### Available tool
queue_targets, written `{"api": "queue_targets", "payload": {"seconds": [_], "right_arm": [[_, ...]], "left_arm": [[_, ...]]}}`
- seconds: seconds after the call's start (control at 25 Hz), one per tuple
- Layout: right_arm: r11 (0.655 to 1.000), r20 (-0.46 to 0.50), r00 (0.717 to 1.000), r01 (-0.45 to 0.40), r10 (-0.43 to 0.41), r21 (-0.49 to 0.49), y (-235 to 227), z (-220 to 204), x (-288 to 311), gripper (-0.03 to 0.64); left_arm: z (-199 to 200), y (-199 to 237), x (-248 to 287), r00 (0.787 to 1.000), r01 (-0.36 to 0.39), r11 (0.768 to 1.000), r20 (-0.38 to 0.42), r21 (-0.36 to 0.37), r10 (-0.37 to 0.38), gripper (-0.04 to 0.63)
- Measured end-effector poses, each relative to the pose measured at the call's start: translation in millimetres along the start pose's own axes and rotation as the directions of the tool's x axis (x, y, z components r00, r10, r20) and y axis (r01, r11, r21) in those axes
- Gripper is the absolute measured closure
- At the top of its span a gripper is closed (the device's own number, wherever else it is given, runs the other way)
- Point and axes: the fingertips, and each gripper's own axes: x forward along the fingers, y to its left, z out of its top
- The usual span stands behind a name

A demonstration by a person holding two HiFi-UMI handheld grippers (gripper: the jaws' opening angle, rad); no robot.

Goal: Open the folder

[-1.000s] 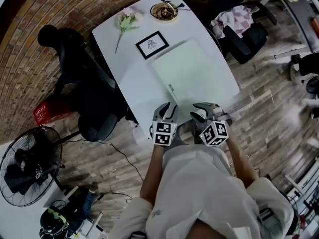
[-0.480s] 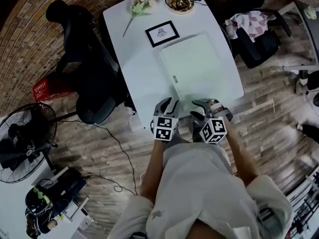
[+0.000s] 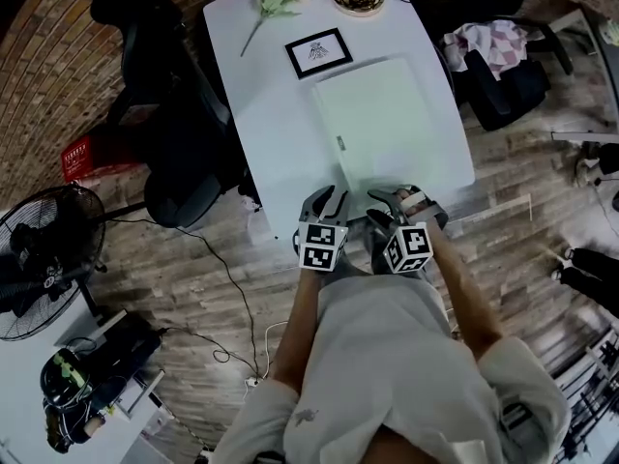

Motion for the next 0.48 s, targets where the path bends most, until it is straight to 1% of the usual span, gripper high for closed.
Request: {"api": "queue_targets", "payload": {"seconds": [0.12,0.24,0.28,0.36,0.48], "right_arm": [[0.999,-0.01,1.0,0.013,-0.013,-0.032,2.7,-1.8,4.3,0.414],[0.998,-0.021,0.999,0.031,-0.032,-0.056,3.3,-4.3,7.7,0.446],[0.998,-0.022,0.999,0.031,-0.032,-0.056,3.9,-4.5,8.4,0.472],[0.999,-0.02,1.0,0.022,-0.023,-0.044,5.6,-4.3,8.4,0.494],[1.0,-0.009,1.0,-0.006,0.006,-0.01,6.4,-2.4,5.6,0.52]], "left_arm": [[-4.1,-0.8,0.8,1.0,0.0,1.0,0.0,0.004,0.0,0.474],[-5.9,-2.4,1.2,1.0,0.007,1.0,-0.002,0.011,-0.007,0.474],[-8.1,-2.3,1.7,1.0,0.009,1.0,-0.007,0.013,-0.009,0.474],[-10.3,-2.3,1.9,1.0,0.014,1.0,-0.014,0.019,-0.014,0.474],[-7.2,-2.9,2.3,1.0,0.019,0.999,-0.003,0.028,-0.019,0.474]]}}
